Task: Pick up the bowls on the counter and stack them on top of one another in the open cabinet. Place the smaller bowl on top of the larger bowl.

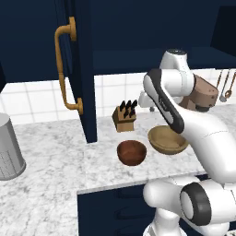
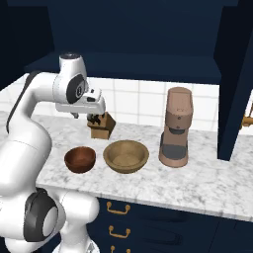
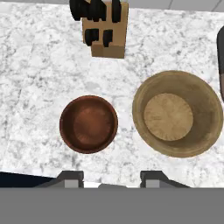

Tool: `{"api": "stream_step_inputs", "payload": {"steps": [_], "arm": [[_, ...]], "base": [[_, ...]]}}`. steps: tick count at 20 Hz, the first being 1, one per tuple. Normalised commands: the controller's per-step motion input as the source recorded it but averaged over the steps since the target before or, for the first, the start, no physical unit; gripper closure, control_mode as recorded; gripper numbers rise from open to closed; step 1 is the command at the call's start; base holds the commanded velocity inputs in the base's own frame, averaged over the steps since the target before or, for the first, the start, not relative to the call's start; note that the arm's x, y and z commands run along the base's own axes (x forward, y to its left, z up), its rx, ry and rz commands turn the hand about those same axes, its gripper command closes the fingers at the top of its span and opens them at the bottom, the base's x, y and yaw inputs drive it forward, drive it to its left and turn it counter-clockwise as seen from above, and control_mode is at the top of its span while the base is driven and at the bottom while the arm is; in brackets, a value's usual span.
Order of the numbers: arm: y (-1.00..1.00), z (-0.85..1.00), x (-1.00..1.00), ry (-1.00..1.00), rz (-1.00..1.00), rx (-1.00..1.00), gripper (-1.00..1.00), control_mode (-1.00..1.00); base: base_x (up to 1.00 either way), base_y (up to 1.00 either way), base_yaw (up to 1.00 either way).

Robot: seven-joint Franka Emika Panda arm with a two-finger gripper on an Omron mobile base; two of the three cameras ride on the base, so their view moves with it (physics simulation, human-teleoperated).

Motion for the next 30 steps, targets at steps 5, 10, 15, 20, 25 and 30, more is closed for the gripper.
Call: {"api": "stream_step_inputs", "payload": {"steps": [5,10,15,20,25,30], "arm": [[0.26,-0.37,-0.28,0.02,-0.01,-0.06,-1.00,-1.00],[0.71,-0.98,-0.20,0.05,0.00,0.00,-1.00,-1.00],[0.68,-0.81,0.04,0.04,0.00,-0.04,-1.00,-1.00],[0.25,-0.55,0.13,0.17,0.05,-0.21,-1.00,-1.00],[0.09,-0.76,0.09,0.05,0.09,-0.12,-1.00,-1.00],[0.00,-0.60,0.39,0.00,0.04,-0.06,-1.00,-1.00]], "base": [[0.00,0.00,0.00],[0.00,0.00,0.00],[0.00,0.00,0.00],[0.00,0.00,0.00],[0.00,0.00,0.00],[0.00,0.00,0.00]]}}
